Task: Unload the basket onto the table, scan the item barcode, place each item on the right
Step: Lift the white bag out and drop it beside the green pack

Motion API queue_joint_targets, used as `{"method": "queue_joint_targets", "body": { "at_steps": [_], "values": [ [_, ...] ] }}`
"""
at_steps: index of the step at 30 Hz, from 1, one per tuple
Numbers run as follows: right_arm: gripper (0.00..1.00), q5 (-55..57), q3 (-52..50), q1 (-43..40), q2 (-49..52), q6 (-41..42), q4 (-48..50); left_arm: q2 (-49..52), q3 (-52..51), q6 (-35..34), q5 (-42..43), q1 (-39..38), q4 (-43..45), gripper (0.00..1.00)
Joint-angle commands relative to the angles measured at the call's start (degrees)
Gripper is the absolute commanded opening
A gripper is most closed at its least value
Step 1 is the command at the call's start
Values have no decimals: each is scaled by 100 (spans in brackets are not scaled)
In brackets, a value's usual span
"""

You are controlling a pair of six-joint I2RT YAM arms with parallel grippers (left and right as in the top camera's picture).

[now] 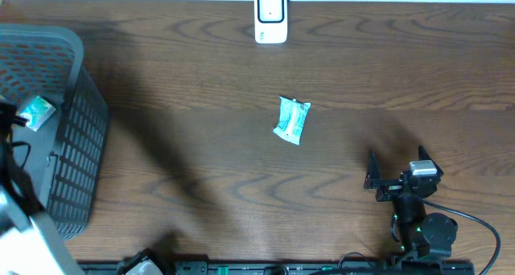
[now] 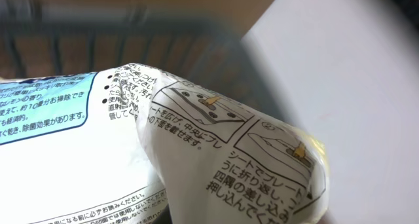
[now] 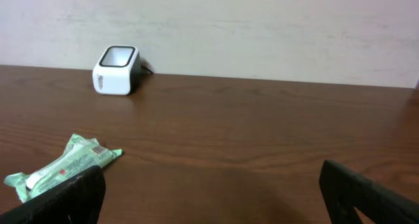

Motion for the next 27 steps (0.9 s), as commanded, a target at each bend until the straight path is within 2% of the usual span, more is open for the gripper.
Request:
{"method": "queue_joint_targets", "body": {
  "at_steps": [1,6,10,18,23,27],
  "values": [
    [99,17,-4,-31,-37,81,-26,-540,70,-157,898,-20,396,7],
    [99,17,-4,-31,-37,79,-26,-752,68,-155,2844,-52,1102,7],
    [99,17,-4,-31,-37,81,-26,-448,68,-61,3569,-601,1298,7],
    [99,17,-4,-31,-37,81,-26,1043,66,1655,3399,-3058,1307,7],
    [99,17,-4,-31,-37,79,-26,2253,66,1993,2822,-4172,1307,7],
    [99,17,-4,-31,-37,81,-26,3152,66,2015,2275,-4813,1307,7]
  ]
}}
